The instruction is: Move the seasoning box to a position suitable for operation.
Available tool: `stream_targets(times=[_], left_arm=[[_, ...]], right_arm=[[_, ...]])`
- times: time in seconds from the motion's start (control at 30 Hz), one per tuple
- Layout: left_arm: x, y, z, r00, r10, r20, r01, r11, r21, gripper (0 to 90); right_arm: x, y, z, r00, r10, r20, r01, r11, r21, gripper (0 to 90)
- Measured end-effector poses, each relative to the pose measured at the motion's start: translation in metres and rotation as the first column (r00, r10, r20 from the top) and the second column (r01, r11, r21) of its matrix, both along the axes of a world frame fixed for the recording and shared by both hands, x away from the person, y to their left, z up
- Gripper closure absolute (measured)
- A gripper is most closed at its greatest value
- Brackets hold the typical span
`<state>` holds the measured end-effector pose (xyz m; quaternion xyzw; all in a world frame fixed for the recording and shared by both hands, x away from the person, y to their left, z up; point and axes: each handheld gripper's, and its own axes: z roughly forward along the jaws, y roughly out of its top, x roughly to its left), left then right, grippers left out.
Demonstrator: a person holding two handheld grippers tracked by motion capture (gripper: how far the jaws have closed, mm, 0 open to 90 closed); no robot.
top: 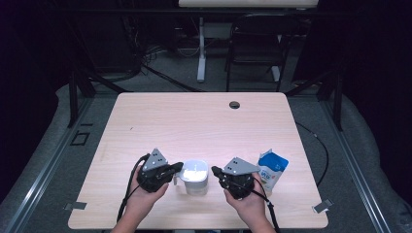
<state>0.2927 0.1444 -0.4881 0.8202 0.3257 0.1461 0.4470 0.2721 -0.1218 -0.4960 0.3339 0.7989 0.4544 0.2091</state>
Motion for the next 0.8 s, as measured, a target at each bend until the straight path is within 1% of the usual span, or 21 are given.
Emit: stream_targets(times=[0.1, 0.2, 0.23, 0.37, 0.4, 0.8], left_arm=[[0.000, 0.000, 0.000, 1.0000, 0.003, 0.001, -0.003, 1.0000, 0.001, 90.0], [0.000, 0.000, 0.000, 1.0000, 0.005, -0.003, -0.005, 1.0000, -0.006, 90.0], [0.000, 0.000, 0.000, 1.0000, 0.005, -0.004, -0.005, 1.0000, -0.006, 90.0], [-0.001, 0.000, 0.000, 1.0000, 0.004, -0.003, -0.004, 1.0000, -0.005, 90.0], [-0.001, 0.000, 0.000, 1.0000, 0.006, -0.005, -0.006, 0.9999, -0.009, 90.0], [-0.001, 0.000, -0.001, 1.0000, 0.008, -0.002, -0.008, 0.9999, -0.011, 90.0]], right_arm=[[0.000, 0.001, -0.001, 0.9999, 0.008, -0.011, -0.008, 0.9999, 0.009, 90.0], [0.000, 0.002, -0.003, 0.9999, 0.008, -0.015, -0.008, 1.0000, -0.001, 90.0], [0.001, 0.003, -0.005, 0.9997, 0.009, -0.022, -0.009, 0.9999, -0.011, 90.0], [0.001, 0.004, -0.008, 0.9994, 0.011, -0.034, -0.011, 0.9998, -0.014, 90.0], [0.001, 0.005, -0.009, 0.9991, 0.013, -0.040, -0.013, 0.9997, -0.022, 90.0], [0.002, 0.006, -0.013, 0.9979, 0.024, -0.060, -0.026, 0.9993, -0.027, 90.0]])
